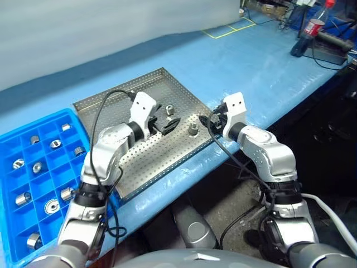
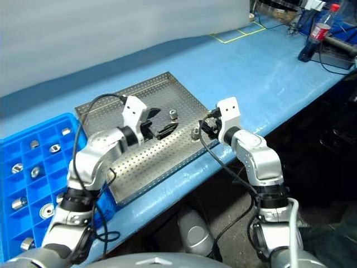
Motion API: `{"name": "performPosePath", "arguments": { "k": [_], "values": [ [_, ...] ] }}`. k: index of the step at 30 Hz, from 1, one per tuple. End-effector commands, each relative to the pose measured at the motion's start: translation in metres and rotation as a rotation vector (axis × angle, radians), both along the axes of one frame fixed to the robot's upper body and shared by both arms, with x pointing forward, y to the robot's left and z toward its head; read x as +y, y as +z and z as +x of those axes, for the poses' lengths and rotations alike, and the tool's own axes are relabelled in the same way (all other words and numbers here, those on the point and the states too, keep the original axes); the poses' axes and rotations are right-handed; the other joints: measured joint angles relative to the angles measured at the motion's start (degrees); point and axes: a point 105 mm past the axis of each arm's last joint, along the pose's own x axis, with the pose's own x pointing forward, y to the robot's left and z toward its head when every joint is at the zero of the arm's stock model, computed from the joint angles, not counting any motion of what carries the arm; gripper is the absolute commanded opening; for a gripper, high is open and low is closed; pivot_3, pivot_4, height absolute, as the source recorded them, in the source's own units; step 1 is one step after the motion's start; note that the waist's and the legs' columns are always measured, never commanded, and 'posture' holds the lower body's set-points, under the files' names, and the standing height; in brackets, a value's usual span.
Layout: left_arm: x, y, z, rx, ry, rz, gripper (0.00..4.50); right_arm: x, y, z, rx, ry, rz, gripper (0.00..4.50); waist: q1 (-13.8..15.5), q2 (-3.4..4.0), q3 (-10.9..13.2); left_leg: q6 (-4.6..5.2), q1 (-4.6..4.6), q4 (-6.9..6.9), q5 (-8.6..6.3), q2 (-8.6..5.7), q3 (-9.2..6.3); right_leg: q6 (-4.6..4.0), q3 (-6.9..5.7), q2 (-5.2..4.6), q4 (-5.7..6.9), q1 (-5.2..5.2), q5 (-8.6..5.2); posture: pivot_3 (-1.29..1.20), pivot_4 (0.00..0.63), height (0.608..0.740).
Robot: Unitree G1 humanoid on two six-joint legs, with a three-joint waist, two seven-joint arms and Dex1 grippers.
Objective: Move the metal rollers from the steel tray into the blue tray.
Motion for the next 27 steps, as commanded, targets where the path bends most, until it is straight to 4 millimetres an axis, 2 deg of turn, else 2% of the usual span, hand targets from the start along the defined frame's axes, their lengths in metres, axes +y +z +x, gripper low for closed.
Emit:
{"name": "performPosePath", "arguments": {
  "k": [1,6,11,17,27],
  "values": [
    [0.005,0.016,-0.011,-0.056,0.024,-0.031,4.47,0.010,0.004,0.006,-0.027,0.032,-0.003,3.39,1.50,0.01,0.00,0.01,-0.01,0.00,-0.01,0.00,0.00,0.00,0.00,0.00,-0.02,-0.01,0.00,-0.36,0.150,0.740],
    [0.010,0.012,-0.014,-0.033,0.068,-0.043,4.47,0.002,-0.016,0.011,0.030,-0.021,-0.041,3.39,5.21,0.01,0.00,0.03,-0.14,0.02,-0.02,-0.02,-0.02,-0.03,-0.04,-0.04,-0.04,-0.11,0.01,-0.34,0.150,0.740],
    [0.007,0.009,-0.017,-0.021,0.063,-0.040,4.47,0.003,-0.020,0.006,0.030,-0.008,-0.065,3.39,7.26,0.02,0.00,0.04,-0.49,0.04,-0.02,-0.05,0.00,-0.31,-0.01,-0.06,0.01,-0.52,0.18,-0.33,0.150,0.740],
    [0.006,0.007,-0.016,-0.013,0.063,-0.035,4.47,-0.002,-0.018,0.004,0.017,-0.022,-0.074,3.39,7.79,0.02,0.00,0.05,-0.54,0.03,-0.03,-0.06,0.01,-0.34,-0.01,-0.06,0.01,-0.57,0.18,-0.34,0.150,0.740],
    [0.005,0.003,-0.018,0.008,0.066,-0.043,4.47,-0.014,-0.026,-0.002,0.037,-0.062,-0.125,3.39,7.64,0.03,0.00,0.05,-0.52,0.05,-0.03,-0.04,0.03,-0.35,0.00,-0.03,0.03,-0.56,0.16,-0.35,0.150,0.740]
  ]
}}
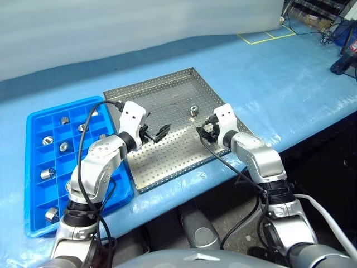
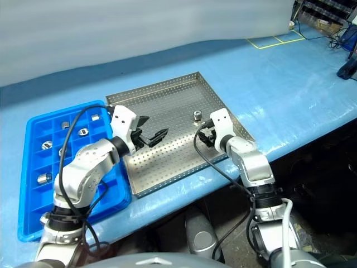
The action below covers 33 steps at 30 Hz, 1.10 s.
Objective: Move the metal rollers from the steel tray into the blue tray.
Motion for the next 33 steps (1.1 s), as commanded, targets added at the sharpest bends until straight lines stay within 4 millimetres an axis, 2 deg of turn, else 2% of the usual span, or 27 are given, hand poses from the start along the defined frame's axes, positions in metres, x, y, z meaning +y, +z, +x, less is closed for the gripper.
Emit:
{"name": "performPosePath", "arguments": {
  "k": [1,5,11,20,25,26,30,33],
  "values": [
    [-0.009,0.012,-0.005,-0.045,-0.037,-0.019,4.47,-0.005,0.012,0.002,-0.044,-0.016,-0.014,3.39,0.04,0.00,0.00,0.00,0.00,0.00,0.00,0.00,0.00,0.00,0.00,0.00,0.00,0.00,0.00,-0.35,0.150,0.740],
    [-0.012,0.013,-0.004,-0.049,-0.039,-0.029,4.47,-0.009,0.008,0.003,-0.014,-0.017,-0.038,3.39,0.04,0.00,0.00,0.00,-0.01,0.00,0.00,-0.01,0.00,0.00,0.00,0.00,0.00,0.00,0.00,-0.35,0.150,0.740],
    [-0.013,0.011,-0.005,-0.050,-0.043,-0.027,4.47,-0.025,0.001,0.010,0.016,-0.103,-0.094,3.39,-0.15,0.00,0.00,0.00,0.00,0.01,0.00,-0.01,0.00,0.00,0.00,0.00,0.00,0.01,0.00,-0.35,0.150,0.740],
    [-0.008,0.013,-0.004,-0.056,-0.028,-0.019,4.47,-0.034,-0.015,0.009,0.094,-0.153,-0.090,3.39,-0.07,0.00,-0.01,0.01,0.00,0.02,0.00,-0.01,0.00,0.00,-0.01,0.00,0.00,0.03,0.00,-0.34,0.150,0.740],
    [0.002,0.019,-0.003,-0.073,-0.005,-0.009,4.50,-0.022,-0.006,0.006,0.057,-0.109,-0.066,1.98,0.13,0.00,0.00,0.00,0.00,0.02,0.00,-0.01,-0.02,0.00,-0.02,0.00,0.00,0.03,0.00,-0.34,0.150,0.740],
    [0.004,0.019,-0.003,-0.075,-0.001,-0.001,4.50,-0.019,-0.004,0.006,0.049,-0.101,-0.060,1.85,0.10,0.01,0.00,0.01,0.00,0.02,0.00,-0.01,-0.01,0.00,-0.02,0.00,0.00,0.03,0.00,-0.34,0.150,0.740],
    [0.018,0.021,-0.005,-0.084,0.031,0.031,4.50,-0.010,0.005,0.006,0.020,-0.096,-0.034,1.85,0.07,0.01,0.00,0.01,0.00,0.02,0.00,0.00,-0.01,0.00,-0.01,0.01,0.02,0.02,0.00,-0.32,0.150,0.740],
    [0.029,0.022,-0.009,-0.087,0.047,0.034,4.50,-0.003,0.019,0.010,-0.033,-0.114,-0.002,1.85,0.14,0.02,0.00,0.00,-0.01,0.02,0.00,0.02,-0.01,-0.01,0.00,0.01,0.02,-0.01,0.00,-0.32,0.150,0.740]
  ]
}}
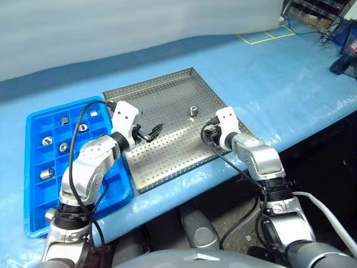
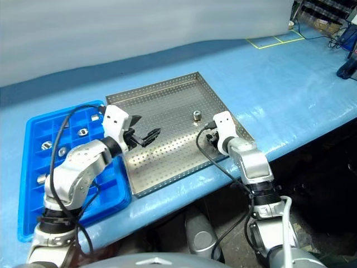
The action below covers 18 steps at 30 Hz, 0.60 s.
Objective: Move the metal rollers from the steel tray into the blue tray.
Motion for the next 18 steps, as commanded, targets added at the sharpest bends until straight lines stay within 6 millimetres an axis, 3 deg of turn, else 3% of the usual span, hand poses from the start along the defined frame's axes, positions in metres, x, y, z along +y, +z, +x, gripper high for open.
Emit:
{"name": "performPosePath", "arguments": {
  "k": [1,4,6,8,12,18],
  "values": [
    [0.009,0.016,-0.009,-0.059,-0.002,-0.002,4.50,0.009,0.036,0.006,-0.131,-0.010,0.050,1.85,0.04,0.01,0.00,0.00,0.00,0.00,0.00,0.00,0.00,0.00,0.00,0.00,0.01,0.00,0.00,-0.32,0.150,0.740],
    [0.023,0.018,-0.024,-0.076,0.005,0.046,4.50,0.043,0.067,0.004,-0.230,0.091,0.088,1.85,0.01,0.04,0.03,0.00,-0.03,0.00,0.00,0.01,0.00,-0.01,0.00,0.00,0.02,-0.05,0.00,-0.27,0.150,0.740],
    [0.039,0.018,-0.031,-0.080,0.056,0.114,4.50,0.085,0.095,-0.011,-0.285,0.255,0.206,1.85,0.12,0.07,0.05,0.00,-0.05,-0.01,0.00,0.02,0.01,-0.02,0.03,0.00,0.05,-0.11,0.00,-0.24,0.150,0.740],
    [0.050,0.014,-0.039,-0.072,0.078,0.188,4.50,0.112,0.109,-0.024,-0.308,0.358,0.265,1.85,0.38,0.08,0.05,-0.01,-0.04,-0.01,0.00,0.13,0.01,-0.13,0.02,0.10,0.07,-0.15,0.01,-0.20,0.150,0.740],
    [0.069,0.011,-0.055,-0.053,0.130,0.266,4.50,0.154,0.119,-0.046,-0.345,0.561,0.313,1.85,3.09,0.07,0.04,-0.05,0.03,-0.09,-0.01,0.31,-0.10,-0.39,-0.18,0.22,0.09,-0.14,-0.07,-0.14,0.150,0.740],
    [0.109,0.013,-0.074,-0.037,0.298,0.322,4.50,0.193,0.104,-0.058,-0.233,0.757,0.332,1.85,8.37,-0.01,0.02,-0.22,-0.10,-0.11,-0.11,0.24,-0.12,-0.57,-0.42,-0.02,0.01,-0.25,-0.15,-0.06,0.150,0.740]
  ]
}}
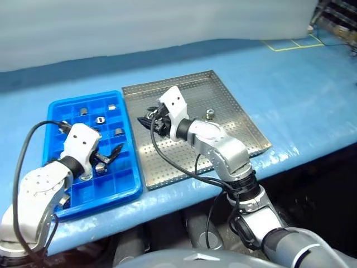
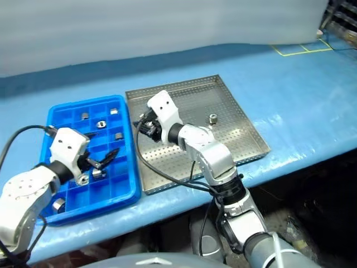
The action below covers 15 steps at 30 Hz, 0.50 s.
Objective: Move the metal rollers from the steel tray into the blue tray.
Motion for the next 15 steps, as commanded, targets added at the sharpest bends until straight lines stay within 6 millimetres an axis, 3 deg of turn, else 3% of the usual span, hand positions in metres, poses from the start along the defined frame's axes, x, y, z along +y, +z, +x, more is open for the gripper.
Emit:
{"name": "performPosePath", "arguments": {
  "k": [1,8,15],
  "values": [
    [0.019,0.017,-0.013,-0.059,0.088,0.066,4.50,0.023,0.009,-0.007,-0.001,0.126,0.027,1.85,1.21,-0.01,-0.01,-0.04,0.01,0.00,-0.03,0.01,0.00,-0.05,-0.03,-0.01,0.00,-0.02,0.01,-0.04,0.150,0.740],
    [0.024,0.007,-0.029,-0.021,0.142,0.078,4.50,0.047,-0.004,-0.004,0.041,0.182,0.002,1.85,6.89,0.00,0.00,-0.39,0.02,-0.10,-0.11,0.28,-0.21,-0.67,-0.53,0.06,0.08,-0.09,-0.26,0.03,0.150,0.740],
    [0.020,0.000,-0.032,-0.005,0.153,0.055,4.50,0.054,-0.026,0.004,0.089,0.163,-0.038,1.85,10.80,-0.01,-0.02,-0.62,0.04,-0.14,-0.08,0.32,-0.58,-1.16,-0.97,0.03,0.06,-0.08,-0.52,0.05,0.150,0.740]
  ]
}}
